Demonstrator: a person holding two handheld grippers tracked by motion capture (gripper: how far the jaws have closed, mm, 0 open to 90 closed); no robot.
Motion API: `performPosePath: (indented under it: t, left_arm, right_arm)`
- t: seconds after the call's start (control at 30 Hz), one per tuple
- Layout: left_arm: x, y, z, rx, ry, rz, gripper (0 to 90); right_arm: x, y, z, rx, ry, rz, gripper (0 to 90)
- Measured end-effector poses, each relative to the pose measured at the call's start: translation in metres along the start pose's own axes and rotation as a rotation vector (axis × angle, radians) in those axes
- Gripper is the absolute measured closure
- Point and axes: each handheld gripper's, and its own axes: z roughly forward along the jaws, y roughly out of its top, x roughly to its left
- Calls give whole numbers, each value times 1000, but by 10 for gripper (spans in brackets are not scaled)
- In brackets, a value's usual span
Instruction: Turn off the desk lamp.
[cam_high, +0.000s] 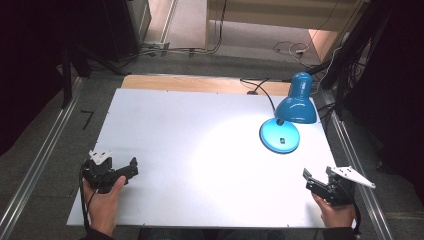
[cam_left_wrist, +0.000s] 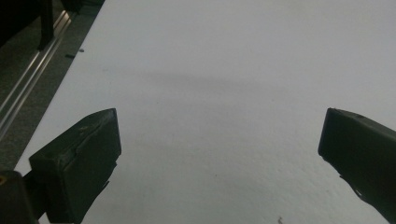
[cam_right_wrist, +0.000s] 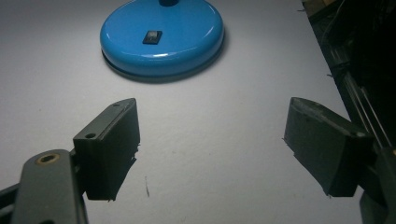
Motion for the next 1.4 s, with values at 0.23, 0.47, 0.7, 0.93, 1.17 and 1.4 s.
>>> performPosePath:
  t: [0.23, 0.47, 0.7, 0.93, 1.17, 1.4]
  left_arm:
    - [1, -1, -1, 0, 10, 6, 0]
    - [2, -2, -4, -10, 21, 10, 0]
    - [3, -3, -5, -7, 21, 13, 0]
    - [3, -3, -5, -3, 17, 12, 0]
    - [3, -3, -6, -5, 21, 10, 0]
    - [3, -4, -5, -4, 20, 11, 0]
  right_arm:
    - [5, 4, 6, 17, -5, -23, 166]
    - [11, 5, 11, 21, 2, -50, 166]
    - [12, 7, 15, 19, 14, -50, 170]
    - [15, 11, 17, 6, 32, -52, 165]
    - [16, 15, 19, 8, 44, -39, 149]
    - [16, 17, 19, -14, 46, -33, 144]
